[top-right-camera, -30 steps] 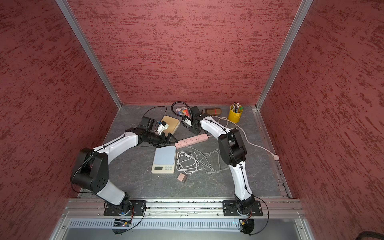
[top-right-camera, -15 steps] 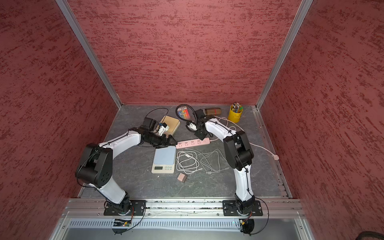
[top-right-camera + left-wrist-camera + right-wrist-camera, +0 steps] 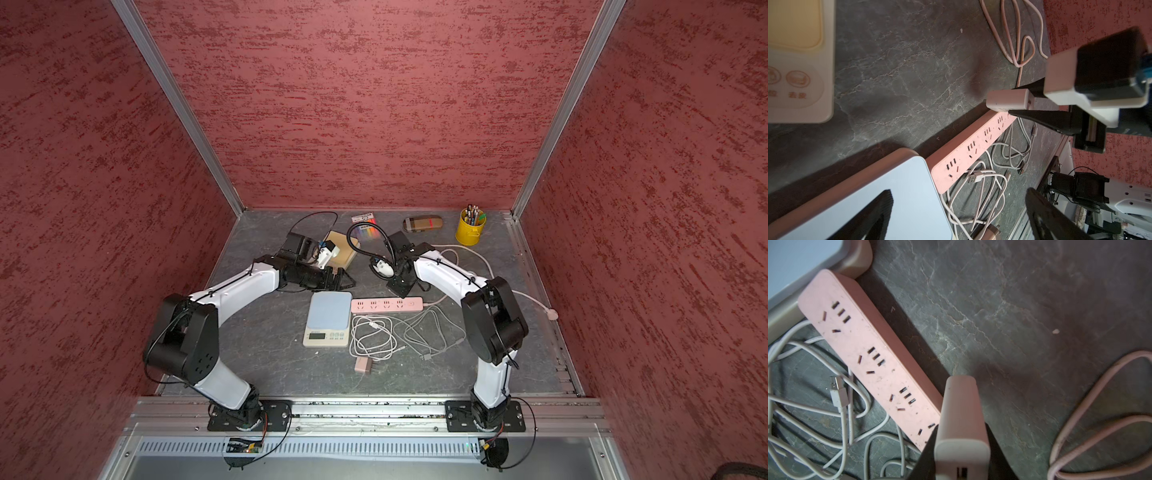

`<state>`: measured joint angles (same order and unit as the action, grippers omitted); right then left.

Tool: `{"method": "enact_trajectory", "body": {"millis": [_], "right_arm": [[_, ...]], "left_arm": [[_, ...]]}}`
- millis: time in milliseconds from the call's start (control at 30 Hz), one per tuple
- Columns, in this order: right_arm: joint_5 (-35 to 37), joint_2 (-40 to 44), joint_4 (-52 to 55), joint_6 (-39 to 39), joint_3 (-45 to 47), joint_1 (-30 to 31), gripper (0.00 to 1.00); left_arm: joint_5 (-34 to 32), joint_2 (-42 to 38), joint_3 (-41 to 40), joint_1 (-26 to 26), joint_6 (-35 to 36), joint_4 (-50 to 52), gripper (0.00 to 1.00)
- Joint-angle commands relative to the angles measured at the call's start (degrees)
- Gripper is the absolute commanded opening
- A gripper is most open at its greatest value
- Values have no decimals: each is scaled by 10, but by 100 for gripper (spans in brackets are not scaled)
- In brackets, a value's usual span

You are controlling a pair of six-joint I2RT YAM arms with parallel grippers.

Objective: Charge the electronic scale
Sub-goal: Adjust the socket at the center of the board.

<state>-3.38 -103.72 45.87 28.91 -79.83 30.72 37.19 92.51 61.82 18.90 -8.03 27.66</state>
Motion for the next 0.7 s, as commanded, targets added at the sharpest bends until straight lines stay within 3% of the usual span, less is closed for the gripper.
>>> {"method": "enact_trajectory", "body": {"millis": [0,233,667], "right_arm": [[36,60,-26,44,-12,-2,0],[28,113,-18,131,23,0,3],[-2,131,20,186,38,15,0]], "left_arm": [[9,-15,4,9,25,-2,99],[58,13,13,7,3,15,91],[87,32,25,11,-12,21,90]]}}
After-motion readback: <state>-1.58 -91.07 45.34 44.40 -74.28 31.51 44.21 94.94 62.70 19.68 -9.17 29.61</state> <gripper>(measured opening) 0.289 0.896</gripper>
